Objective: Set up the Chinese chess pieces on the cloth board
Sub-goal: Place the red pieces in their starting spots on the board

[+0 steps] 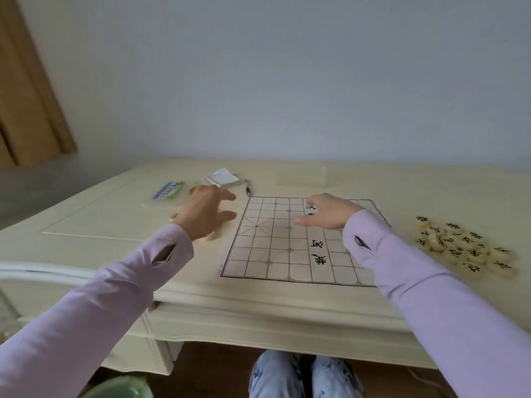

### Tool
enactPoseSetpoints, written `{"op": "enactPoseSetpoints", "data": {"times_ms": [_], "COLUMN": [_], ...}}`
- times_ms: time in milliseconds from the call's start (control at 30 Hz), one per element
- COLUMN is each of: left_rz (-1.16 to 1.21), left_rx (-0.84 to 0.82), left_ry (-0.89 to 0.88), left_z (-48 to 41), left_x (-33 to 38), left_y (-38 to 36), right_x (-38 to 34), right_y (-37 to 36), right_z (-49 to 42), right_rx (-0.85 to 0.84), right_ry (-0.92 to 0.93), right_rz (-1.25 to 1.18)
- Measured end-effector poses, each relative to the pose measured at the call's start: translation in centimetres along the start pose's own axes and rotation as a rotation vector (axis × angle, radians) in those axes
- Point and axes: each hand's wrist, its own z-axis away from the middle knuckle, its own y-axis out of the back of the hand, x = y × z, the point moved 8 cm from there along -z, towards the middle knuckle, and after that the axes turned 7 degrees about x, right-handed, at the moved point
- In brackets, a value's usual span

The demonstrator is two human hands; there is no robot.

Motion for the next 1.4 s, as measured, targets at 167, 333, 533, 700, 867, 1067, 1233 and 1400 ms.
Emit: {"op": "enactPoseSetpoints", "data": {"times_ms": [167,333,533,700,867,1067,1233,1400], "left_rz": [-0.042,-0.076,0.013,0.027,0.037,0.017,-0.051,-0.004], "left_rx": [-0.013,-0.075,-0.2,-0.238,-0.195,-0.265,-0.284,-0.297], "left_ry": [0.162,0.207,0.221,0.215,0.212,0.136,0.235,0.286], "left_z": [-0.9,-1.2,-1.1,-0.8,-1.0,-0.8,-0.4,0.1], "left_x": [-4.7,-7.8,-9.8,-11.2,-12.3,-12.2,-15.2,-17.0], "left_y": [1.6,1.6,0.8,0.5,1.0,-0.4,0.2,-0.4], "right_x": [-5.6,-9.3,-13.6,-16.8,-18.3,-17.6,-16.5,-16.2], "right_y": [-1.3,-2.9,-4.6,-6.6,-8.1,-7.9,-8.2,-8.4], "right_z": [-2.8,-4.9,-6.4,-7.2,-7.8,-9.3,-10.5,-11.5], "right_rx": [0.092,0.111,0.035,-0.045,-0.065,0.011,0.029,0.024], "right_ry": [0.058,0.114,0.232,0.319,0.372,0.337,0.273,0.251], "right_rz": [-0.216,-0.321,-0.305,-0.24,-0.09,-0.046,-0.102,-0.087]}}
